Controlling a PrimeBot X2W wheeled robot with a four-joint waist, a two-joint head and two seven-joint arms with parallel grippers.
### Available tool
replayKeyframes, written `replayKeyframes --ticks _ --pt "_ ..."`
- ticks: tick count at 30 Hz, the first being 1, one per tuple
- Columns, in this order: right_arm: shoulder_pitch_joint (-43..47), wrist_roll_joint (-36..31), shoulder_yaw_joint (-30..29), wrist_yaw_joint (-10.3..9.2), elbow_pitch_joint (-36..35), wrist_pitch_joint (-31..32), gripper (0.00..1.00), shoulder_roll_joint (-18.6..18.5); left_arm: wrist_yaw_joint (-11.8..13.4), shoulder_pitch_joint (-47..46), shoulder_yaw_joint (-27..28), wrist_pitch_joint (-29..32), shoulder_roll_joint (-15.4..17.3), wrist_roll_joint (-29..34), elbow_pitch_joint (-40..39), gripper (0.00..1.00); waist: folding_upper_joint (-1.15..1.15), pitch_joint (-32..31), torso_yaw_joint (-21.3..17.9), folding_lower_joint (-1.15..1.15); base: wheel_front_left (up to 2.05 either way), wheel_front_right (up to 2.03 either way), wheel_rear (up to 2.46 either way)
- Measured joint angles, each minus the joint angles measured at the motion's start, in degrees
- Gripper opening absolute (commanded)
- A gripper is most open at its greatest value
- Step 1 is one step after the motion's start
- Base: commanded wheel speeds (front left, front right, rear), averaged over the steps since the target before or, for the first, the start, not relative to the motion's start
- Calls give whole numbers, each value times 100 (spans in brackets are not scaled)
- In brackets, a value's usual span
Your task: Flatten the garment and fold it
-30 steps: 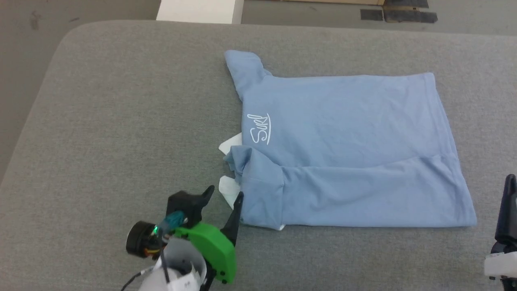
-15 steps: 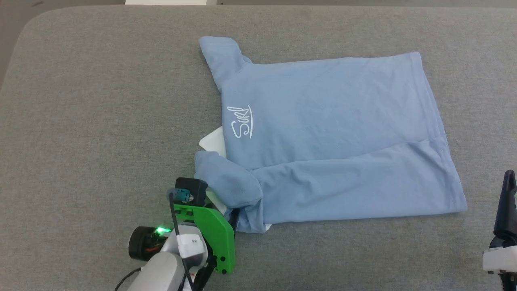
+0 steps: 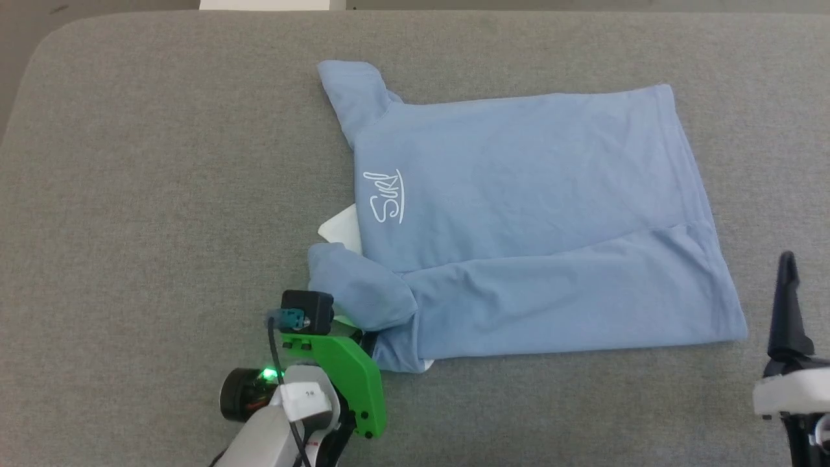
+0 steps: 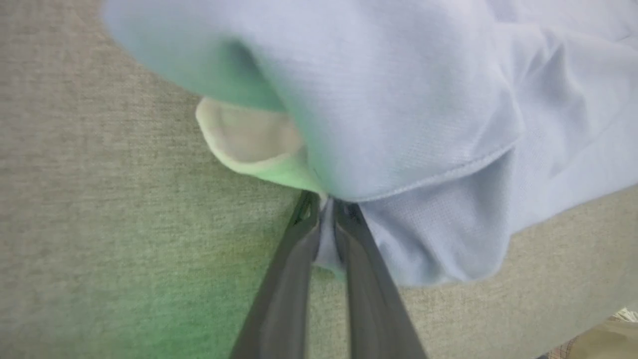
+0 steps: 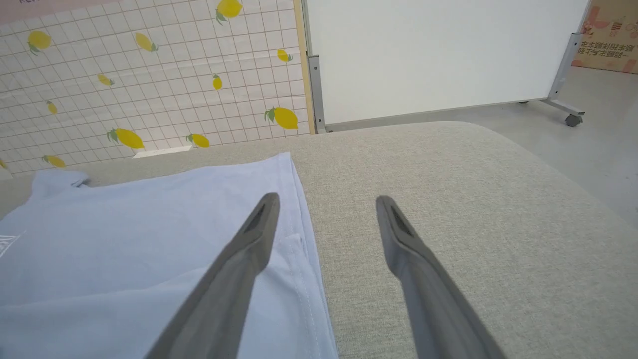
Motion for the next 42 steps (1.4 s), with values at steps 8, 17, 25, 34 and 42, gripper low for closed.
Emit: replayKeyframes --ticks 8,17,25,34,42 --pt "-248 285 -45 -1 300 2528 100 -261 25 141 111 -322 -30 -162 -234 0 0 62 32 0 0 0 0" --pt "-623 331 -18 0 749 4085 100 -584 15 90 31 -401 -81 -167 -379 0 0 319 249 0 0 0 0" --pt "-759 364 -108 2 724 4331 0 -461 15 30 122 -506 -203 -312 -376 0 0 418 383 0 0 0 0" --pt "-733 454 -293 2 522 4164 0 -202 25 125 437 -610 -193 -632 -368 0 0 164 368 0 0 0 0" --pt "-267 655 -349 4 -147 4250 0 -27 185 843 635 -548 54 -753 -962 0 0 -222 291 0 0 0 0"
